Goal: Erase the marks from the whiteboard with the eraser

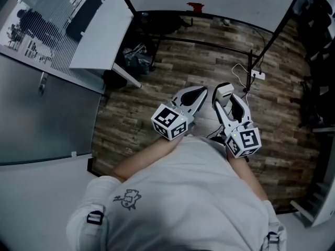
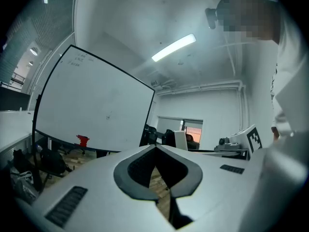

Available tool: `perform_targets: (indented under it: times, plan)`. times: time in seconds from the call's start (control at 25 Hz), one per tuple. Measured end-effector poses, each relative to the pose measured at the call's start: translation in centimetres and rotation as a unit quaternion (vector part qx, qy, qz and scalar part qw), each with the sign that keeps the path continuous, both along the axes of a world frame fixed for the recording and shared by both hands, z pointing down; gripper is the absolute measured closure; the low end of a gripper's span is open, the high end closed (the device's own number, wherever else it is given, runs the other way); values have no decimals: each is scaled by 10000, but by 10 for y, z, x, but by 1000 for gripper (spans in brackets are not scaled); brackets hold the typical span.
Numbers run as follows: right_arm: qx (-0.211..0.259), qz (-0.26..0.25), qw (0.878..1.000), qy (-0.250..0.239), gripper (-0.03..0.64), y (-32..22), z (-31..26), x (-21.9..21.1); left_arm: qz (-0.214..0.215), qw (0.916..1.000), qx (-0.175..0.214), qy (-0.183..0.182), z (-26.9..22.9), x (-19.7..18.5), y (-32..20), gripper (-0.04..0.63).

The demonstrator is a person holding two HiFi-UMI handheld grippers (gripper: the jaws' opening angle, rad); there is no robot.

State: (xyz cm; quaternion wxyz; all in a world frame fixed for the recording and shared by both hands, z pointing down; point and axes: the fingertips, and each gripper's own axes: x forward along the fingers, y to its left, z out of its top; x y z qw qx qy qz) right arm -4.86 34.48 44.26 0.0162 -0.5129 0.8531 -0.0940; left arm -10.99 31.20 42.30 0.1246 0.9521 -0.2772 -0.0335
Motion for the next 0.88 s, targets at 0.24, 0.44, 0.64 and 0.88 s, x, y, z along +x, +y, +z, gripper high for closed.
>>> perform_targets:
  times: [0.24, 0.44, 0.64, 0.88]
  plan:
    - [-16, -68, 9999, -94, 382, -18, 2, 41, -61, 10000, -34, -36, 2, 39, -17, 588]
    - [-52, -188, 9997, -164, 382, -40, 1, 87, -133, 9999, -74, -61, 2, 87, -37, 588]
    - [21, -301, 9994, -197, 382, -58, -10, 148, -480, 9988, -31, 33, -7, 133, -61, 588]
    - [-89, -490, 9986, -196, 380, -65, -1, 199, -604, 9981, -85, 69, -1, 184, -65, 588]
